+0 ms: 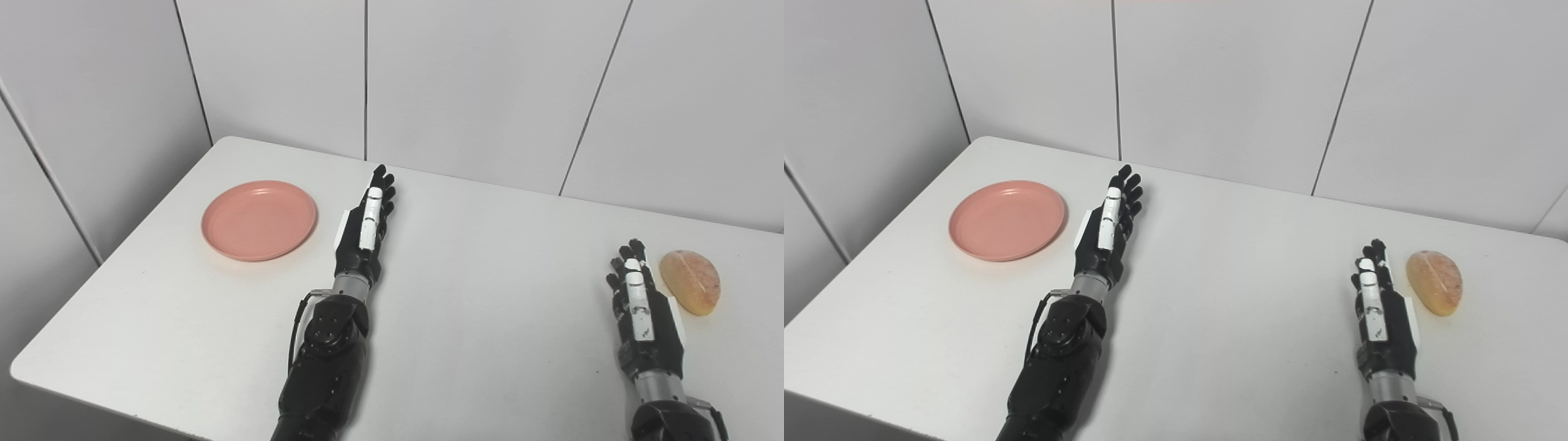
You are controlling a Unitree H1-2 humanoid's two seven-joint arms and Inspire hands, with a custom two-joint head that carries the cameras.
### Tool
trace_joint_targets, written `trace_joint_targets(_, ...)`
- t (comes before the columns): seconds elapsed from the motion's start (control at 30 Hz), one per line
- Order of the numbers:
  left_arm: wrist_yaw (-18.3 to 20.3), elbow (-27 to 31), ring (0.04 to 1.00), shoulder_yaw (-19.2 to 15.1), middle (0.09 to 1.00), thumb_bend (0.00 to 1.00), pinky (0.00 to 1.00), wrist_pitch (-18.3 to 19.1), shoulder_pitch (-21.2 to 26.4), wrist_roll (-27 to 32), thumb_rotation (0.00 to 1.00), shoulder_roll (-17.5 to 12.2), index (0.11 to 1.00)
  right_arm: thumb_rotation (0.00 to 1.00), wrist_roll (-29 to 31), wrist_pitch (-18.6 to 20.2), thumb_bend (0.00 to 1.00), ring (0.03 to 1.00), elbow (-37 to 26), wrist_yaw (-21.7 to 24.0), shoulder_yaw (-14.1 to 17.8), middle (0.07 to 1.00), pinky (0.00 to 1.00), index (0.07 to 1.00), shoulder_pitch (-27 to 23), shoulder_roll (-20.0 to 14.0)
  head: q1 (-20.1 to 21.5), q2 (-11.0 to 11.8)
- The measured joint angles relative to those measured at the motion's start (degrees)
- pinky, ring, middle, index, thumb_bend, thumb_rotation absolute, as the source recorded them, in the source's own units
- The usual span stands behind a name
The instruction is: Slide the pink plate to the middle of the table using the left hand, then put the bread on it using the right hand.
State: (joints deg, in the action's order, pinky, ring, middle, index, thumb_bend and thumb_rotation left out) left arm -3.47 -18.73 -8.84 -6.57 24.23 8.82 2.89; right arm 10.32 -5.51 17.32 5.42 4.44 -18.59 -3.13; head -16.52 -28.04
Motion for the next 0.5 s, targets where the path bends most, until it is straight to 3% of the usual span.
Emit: trace_joint_targets(0.5, -4.92, 0.29, 0.83, -5.49, 0.82, 0.58, 0.83, -1.35, 2.06, 0.01, 1.0, -3.37, 0.806, 0.85, 0.92, -0.06, 0.64, 1.0, 0.78, 0.91, 0.27, 1.0, 1.0, 1.0, -0.5, -0.12, -1.58, 0.88)
